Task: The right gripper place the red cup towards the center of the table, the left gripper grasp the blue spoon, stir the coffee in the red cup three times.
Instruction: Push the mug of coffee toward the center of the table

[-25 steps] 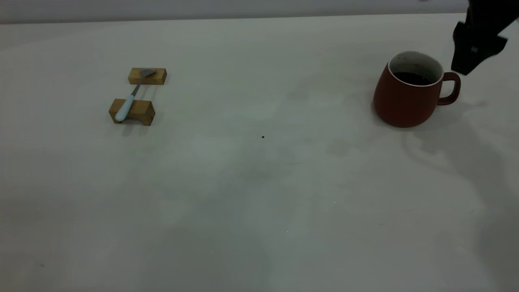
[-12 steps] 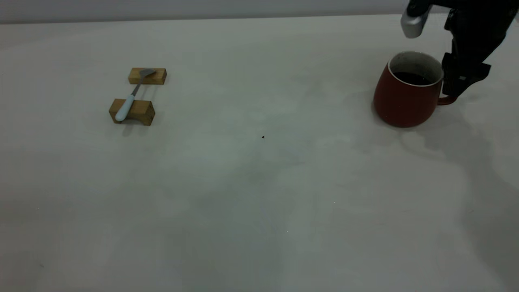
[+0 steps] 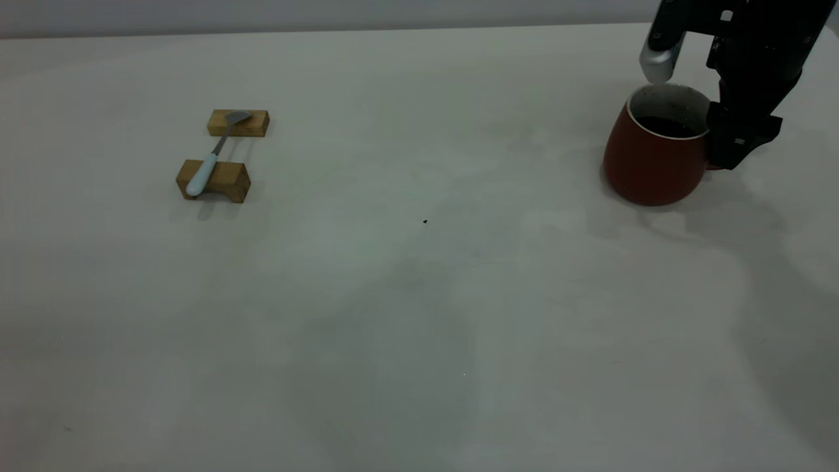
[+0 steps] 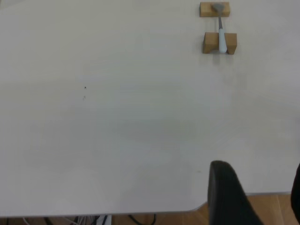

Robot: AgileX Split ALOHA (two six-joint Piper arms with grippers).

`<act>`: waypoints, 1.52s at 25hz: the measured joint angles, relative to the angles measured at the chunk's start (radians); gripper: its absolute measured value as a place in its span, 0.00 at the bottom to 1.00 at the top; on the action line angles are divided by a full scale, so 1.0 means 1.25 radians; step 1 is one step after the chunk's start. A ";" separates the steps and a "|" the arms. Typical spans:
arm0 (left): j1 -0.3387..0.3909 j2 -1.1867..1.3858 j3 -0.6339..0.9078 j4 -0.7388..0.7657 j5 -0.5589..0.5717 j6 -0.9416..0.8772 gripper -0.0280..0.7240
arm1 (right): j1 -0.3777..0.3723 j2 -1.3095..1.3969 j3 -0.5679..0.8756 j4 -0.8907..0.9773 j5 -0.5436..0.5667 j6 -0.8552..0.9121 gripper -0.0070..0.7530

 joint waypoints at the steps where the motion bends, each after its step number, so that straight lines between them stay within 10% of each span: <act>1: 0.000 0.000 0.000 0.000 0.000 0.000 0.58 | 0.000 0.000 0.000 0.005 -0.002 -0.001 0.82; 38: 0.000 -0.001 0.000 0.000 0.000 0.001 0.58 | 0.079 0.001 -0.001 0.176 -0.009 -0.027 0.30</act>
